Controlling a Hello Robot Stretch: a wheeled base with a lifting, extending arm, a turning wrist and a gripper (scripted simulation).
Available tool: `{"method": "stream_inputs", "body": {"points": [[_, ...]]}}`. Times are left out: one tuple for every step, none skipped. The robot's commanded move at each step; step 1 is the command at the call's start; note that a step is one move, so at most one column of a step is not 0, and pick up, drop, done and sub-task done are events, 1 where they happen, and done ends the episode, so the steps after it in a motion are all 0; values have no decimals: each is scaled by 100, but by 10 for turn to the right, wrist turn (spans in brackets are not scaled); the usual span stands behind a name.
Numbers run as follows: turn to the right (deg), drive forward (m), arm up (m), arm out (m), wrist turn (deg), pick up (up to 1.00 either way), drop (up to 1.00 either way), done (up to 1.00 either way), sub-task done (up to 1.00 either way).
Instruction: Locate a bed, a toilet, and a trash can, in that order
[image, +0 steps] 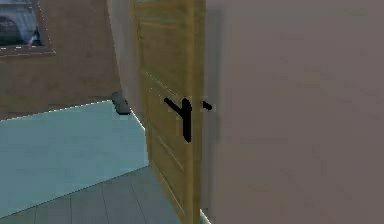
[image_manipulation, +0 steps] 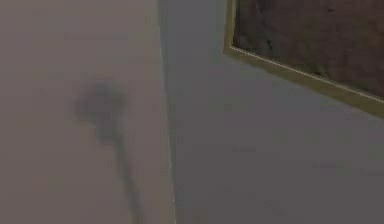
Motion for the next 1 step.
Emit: {"method": "stream_inputs", "body": {"points": [[-330, 0, 0, 0, 0, 0, 0, 0, 0]]}}
